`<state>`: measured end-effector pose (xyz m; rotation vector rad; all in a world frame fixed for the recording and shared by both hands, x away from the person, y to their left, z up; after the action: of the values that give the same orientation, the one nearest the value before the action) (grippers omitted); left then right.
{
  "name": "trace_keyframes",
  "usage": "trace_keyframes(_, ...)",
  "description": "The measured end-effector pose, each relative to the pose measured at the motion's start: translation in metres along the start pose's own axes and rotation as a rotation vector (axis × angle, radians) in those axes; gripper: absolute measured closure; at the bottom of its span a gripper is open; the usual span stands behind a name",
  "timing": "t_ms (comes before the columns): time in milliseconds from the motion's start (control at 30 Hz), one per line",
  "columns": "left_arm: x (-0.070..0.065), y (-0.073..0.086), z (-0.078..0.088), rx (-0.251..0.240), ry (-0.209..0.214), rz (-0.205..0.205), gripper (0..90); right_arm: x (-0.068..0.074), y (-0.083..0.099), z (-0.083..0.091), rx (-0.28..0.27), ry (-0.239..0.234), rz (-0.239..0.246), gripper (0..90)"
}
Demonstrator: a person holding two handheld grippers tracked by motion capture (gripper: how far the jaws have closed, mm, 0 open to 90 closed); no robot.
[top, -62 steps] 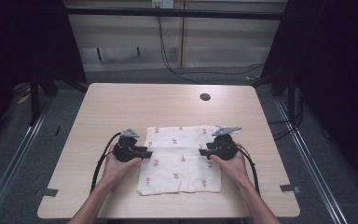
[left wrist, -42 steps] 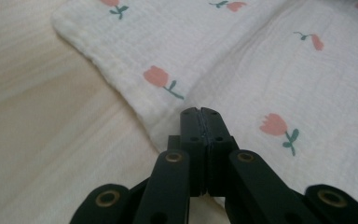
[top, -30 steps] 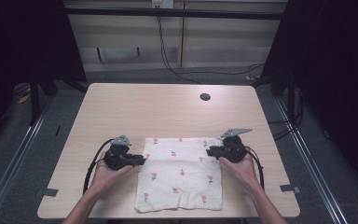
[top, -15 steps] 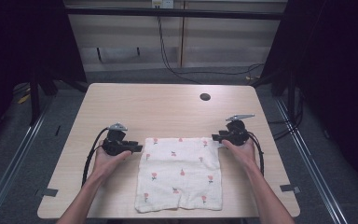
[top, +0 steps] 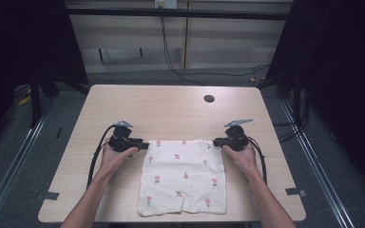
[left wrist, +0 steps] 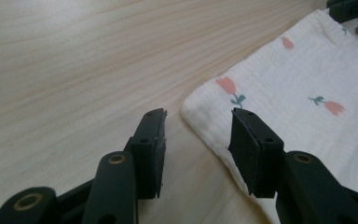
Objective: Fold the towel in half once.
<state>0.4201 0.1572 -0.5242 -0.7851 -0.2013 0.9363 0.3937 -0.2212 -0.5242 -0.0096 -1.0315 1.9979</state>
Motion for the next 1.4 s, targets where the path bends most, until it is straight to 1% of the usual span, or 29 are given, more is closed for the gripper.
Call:
trace_keyframes(33,-0.002,-0.001,-0.002,-0.003,0.008,-0.005,54.9,0.001,0.000,-0.001,-0.001,-0.008,0.002,84.1)
trace_keyframes(100,-0.005,-0.004,-0.005,-0.004,0.003,-0.013,54.9,0.003,0.000,-0.002,0.001,-0.007,0.005,85.2)
trace_keyframes(133,-0.006,-0.007,-0.008,0.000,-0.005,-0.026,55.6,0.003,-0.001,-0.003,-0.002,-0.018,0.002,85.6)
trace_keyframes(233,-0.008,-0.009,-0.012,0.003,0.003,-0.028,58.2,0.002,-0.001,-0.003,0.001,-0.023,-0.003,85.7)
trace_keyframes(267,-0.010,-0.010,-0.013,0.000,0.002,-0.043,62.3,0.001,-0.001,-0.003,0.001,-0.024,0.000,85.7)
trace_keyframes(300,-0.012,-0.009,-0.014,0.001,0.013,-0.045,66.0,0.001,-0.002,-0.003,0.001,-0.023,-0.004,85.7)
trace_keyframes(333,-0.014,-0.009,-0.015,-0.004,0.016,-0.050,72.9,0.000,-0.001,-0.003,-0.002,-0.027,-0.006,85.7)
trace_keyframes(367,-0.014,-0.009,-0.015,-0.003,0.006,-0.053,80.1,0.000,-0.001,-0.003,-0.006,-0.030,-0.011,85.7)
trace_keyframes(400,-0.014,-0.008,-0.015,-0.001,-0.003,-0.052,80.1,0.000,-0.001,-0.003,-0.006,-0.030,-0.011,85.7)
trace_keyframes(433,-0.013,-0.008,-0.014,0.001,-0.007,-0.050,83.1,-0.001,-0.001,-0.002,-0.007,-0.028,-0.014,85.7)
trace_keyframes(467,-0.013,-0.007,-0.014,0.000,-0.006,-0.046,85.1,-0.001,-0.001,-0.001,-0.026,-0.035,-0.022,85.7)
trace_keyframes(500,-0.012,-0.006,-0.012,-0.007,-0.017,-0.039,85.1,-0.001,-0.001,-0.001,-0.026,-0.035,-0.022,85.7)
trace_keyframes(533,-0.010,-0.005,-0.010,-0.020,-0.007,-0.028,85.7,-0.001,-0.001,0.000,-0.038,-0.040,-0.027,85.7)
trace_keyframes(567,-0.010,-0.005,-0.009,-0.028,-0.008,-0.021,85.9,0.000,-0.002,0.002,-0.065,-0.051,-0.037,85.7)
trace_keyframes(633,-0.010,-0.006,-0.006,-0.035,-0.011,-0.029,85.9,0.001,-0.003,0.003,-0.071,-0.051,-0.036,85.7)
trace_keyframes(733,-0.012,-0.012,0.003,-0.082,0.001,-0.012,85.9,0.002,-0.008,0.008,-0.098,-0.058,-0.031,85.7)
trace_keyframes(800,-0.012,-0.016,0.009,-0.099,0.002,-0.015,85.9,0.004,-0.015,0.016,-0.119,-0.060,-0.021,85.7)
trace_keyframes(833,-0.013,-0.019,0.012,-0.109,0.004,-0.023,85.9,0.004,-0.015,0.016,-0.119,-0.060,-0.021,85.7)
trace_keyframes(867,-0.015,-0.022,0.016,-0.127,0.006,-0.021,85.9,0.005,-0.018,0.018,-0.125,-0.060,-0.017,85.7)
trace_keyframes(933,-0.016,-0.030,0.025,-0.152,0.027,-0.028,85.7,0.008,-0.027,0.028,-0.158,-0.069,-0.007,85.7)
trace_keyframes(1033,-0.016,-0.035,0.032,-0.169,0.021,-0.035,85.6,0.009,-0.033,0.033,-0.177,-0.064,0.001,85.7)
trace_keyframes(1100,-0.016,-0.039,0.038,-0.191,0.025,-0.033,85.7,0.010,-0.037,0.037,-0.195,-0.073,-0.006,85.7)
trace_keyframes(1133,-0.016,-0.041,0.041,-0.198,0.018,-0.041,85.7,0.011,-0.042,0.041,-0.205,-0.073,0.003,85.9)
trace_keyframes(1200,-0.016,-0.044,0.047,-0.212,0.025,-0.038,85.7,0.012,-0.044,0.042,-0.214,-0.079,0.002,85.9)
trace_keyframes(1233,-0.017,-0.046,0.049,-0.214,0.018,-0.048,85.7,0.013,-0.046,0.045,-0.218,-0.079,0.007,85.9)
trace_keyframes(1267,-0.018,-0.048,0.053,-0.222,0.026,-0.056,85.7,0.013,-0.049,0.049,-0.220,-0.079,0.016,85.9)
trace_keyframes(1333,-0.018,-0.049,0.055,-0.229,0.020,-0.064,85.7,0.014,-0.050,0.051,-0.222,-0.078,0.018,85.9)
trace_keyframes(1367,-0.018,-0.051,0.056,-0.236,0.026,-0.058,85.7,0.014,-0.052,0.054,-0.225,-0.076,0.029,86.0)
trace_keyframes(1400,-0.019,-0.053,0.058,-0.241,0.024,-0.060,85.7,0.014,-0.053,0.057,-0.234,-0.079,0.022,86.0)
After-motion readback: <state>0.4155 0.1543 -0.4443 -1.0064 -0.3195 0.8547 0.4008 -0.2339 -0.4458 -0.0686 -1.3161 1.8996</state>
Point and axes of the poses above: each handheld gripper's, and its own axes: z roughly backward along the jaws, y roughly out of its underside, x roughly to its left, the point moved 3 cm from there along -z, roughly forward along the jaws, and after that the axes turned 13 degrees about -y, right-handed, at the moved point
